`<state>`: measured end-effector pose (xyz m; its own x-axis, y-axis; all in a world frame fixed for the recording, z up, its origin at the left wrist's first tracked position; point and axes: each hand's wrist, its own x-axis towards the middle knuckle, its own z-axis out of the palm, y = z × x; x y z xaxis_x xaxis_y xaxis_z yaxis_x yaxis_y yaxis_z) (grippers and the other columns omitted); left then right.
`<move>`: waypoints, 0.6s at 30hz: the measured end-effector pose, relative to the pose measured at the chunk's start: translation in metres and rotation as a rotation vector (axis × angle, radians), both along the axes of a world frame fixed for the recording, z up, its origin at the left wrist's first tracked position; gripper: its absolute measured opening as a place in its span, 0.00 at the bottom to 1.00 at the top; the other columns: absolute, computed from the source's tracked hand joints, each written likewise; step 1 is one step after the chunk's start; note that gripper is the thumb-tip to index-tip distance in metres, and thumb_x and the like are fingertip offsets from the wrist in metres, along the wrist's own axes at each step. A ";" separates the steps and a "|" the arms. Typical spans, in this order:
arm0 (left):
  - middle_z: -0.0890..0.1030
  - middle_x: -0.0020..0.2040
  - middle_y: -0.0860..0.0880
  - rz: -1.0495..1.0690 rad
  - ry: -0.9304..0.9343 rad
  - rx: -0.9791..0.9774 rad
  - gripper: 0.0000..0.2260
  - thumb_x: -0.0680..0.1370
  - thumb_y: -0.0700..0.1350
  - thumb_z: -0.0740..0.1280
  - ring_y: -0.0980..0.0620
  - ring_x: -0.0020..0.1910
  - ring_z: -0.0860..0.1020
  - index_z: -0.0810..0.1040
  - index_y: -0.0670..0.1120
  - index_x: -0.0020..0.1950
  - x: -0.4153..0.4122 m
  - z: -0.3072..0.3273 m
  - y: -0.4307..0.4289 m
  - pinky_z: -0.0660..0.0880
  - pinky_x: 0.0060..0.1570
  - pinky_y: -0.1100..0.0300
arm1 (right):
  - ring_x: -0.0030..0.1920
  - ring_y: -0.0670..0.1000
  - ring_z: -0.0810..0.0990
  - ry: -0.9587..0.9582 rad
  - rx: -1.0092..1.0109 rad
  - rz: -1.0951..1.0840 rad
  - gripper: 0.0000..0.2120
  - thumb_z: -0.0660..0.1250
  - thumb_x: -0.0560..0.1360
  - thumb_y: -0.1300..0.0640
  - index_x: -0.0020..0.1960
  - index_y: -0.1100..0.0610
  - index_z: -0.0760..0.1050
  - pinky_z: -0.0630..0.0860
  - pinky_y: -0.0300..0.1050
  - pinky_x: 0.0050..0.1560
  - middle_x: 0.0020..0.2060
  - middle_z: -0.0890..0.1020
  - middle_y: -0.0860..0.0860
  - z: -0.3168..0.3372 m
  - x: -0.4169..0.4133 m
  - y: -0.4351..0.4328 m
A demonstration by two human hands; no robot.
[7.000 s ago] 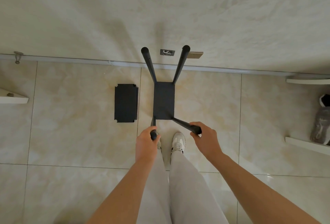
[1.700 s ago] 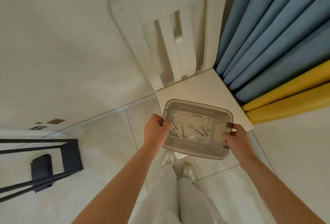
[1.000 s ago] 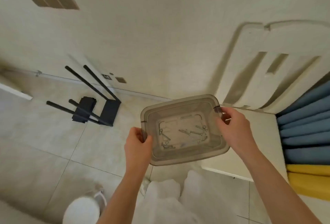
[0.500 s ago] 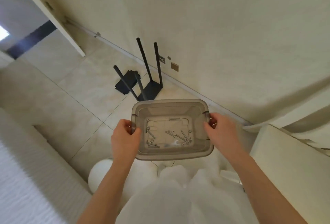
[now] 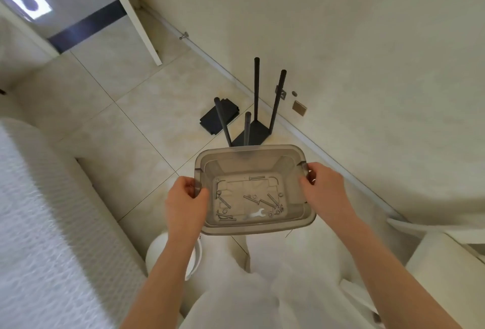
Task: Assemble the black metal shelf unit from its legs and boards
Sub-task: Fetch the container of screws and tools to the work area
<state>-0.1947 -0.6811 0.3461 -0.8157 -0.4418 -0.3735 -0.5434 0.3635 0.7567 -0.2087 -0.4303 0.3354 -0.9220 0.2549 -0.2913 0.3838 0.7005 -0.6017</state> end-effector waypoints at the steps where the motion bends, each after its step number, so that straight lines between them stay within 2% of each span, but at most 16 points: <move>1: 0.76 0.34 0.49 -0.002 -0.006 0.007 0.05 0.75 0.38 0.69 0.51 0.33 0.72 0.76 0.48 0.44 -0.011 -0.002 -0.003 0.69 0.34 0.58 | 0.32 0.43 0.73 -0.006 0.004 0.004 0.07 0.64 0.80 0.55 0.51 0.57 0.77 0.68 0.29 0.29 0.35 0.77 0.47 -0.003 -0.012 -0.002; 4: 0.75 0.34 0.48 -0.045 -0.040 -0.008 0.05 0.75 0.39 0.69 0.52 0.33 0.71 0.76 0.48 0.44 -0.051 -0.007 -0.008 0.68 0.33 0.61 | 0.33 0.43 0.73 -0.026 0.004 0.014 0.09 0.63 0.80 0.54 0.55 0.57 0.78 0.63 0.30 0.30 0.37 0.78 0.49 -0.011 -0.052 -0.004; 7: 0.76 0.34 0.47 -0.129 -0.095 -0.043 0.05 0.76 0.40 0.70 0.51 0.33 0.74 0.76 0.48 0.44 -0.096 -0.010 -0.012 0.69 0.32 0.64 | 0.36 0.42 0.74 -0.039 0.002 0.010 0.11 0.63 0.80 0.54 0.60 0.58 0.77 0.65 0.30 0.34 0.39 0.79 0.49 -0.016 -0.092 -0.002; 11: 0.76 0.34 0.48 -0.190 -0.114 -0.080 0.06 0.76 0.41 0.71 0.49 0.34 0.76 0.75 0.49 0.43 -0.149 -0.013 -0.013 0.73 0.33 0.61 | 0.37 0.42 0.75 -0.057 0.002 -0.010 0.11 0.63 0.80 0.53 0.59 0.58 0.77 0.64 0.28 0.35 0.40 0.79 0.49 -0.019 -0.137 -0.002; 13: 0.75 0.33 0.50 -0.212 -0.117 -0.108 0.06 0.76 0.40 0.71 0.51 0.33 0.74 0.75 0.48 0.42 -0.174 -0.016 -0.013 0.71 0.33 0.62 | 0.36 0.42 0.75 -0.064 0.008 -0.021 0.11 0.63 0.80 0.53 0.57 0.58 0.77 0.64 0.28 0.35 0.39 0.79 0.49 -0.019 -0.157 -0.002; 16: 0.74 0.33 0.50 -0.249 -0.136 -0.120 0.06 0.76 0.39 0.70 0.52 0.33 0.72 0.75 0.47 0.42 -0.206 -0.020 -0.012 0.68 0.32 0.64 | 0.36 0.45 0.74 -0.065 0.027 -0.044 0.10 0.63 0.80 0.54 0.56 0.59 0.77 0.66 0.34 0.36 0.38 0.77 0.49 -0.020 -0.179 -0.002; 18: 0.76 0.35 0.49 -0.300 -0.160 -0.102 0.06 0.76 0.40 0.70 0.49 0.35 0.75 0.75 0.47 0.43 -0.226 -0.024 -0.011 0.70 0.32 0.64 | 0.38 0.48 0.74 -0.087 0.031 -0.075 0.11 0.63 0.80 0.55 0.59 0.59 0.76 0.66 0.37 0.42 0.42 0.77 0.50 -0.023 -0.191 -0.001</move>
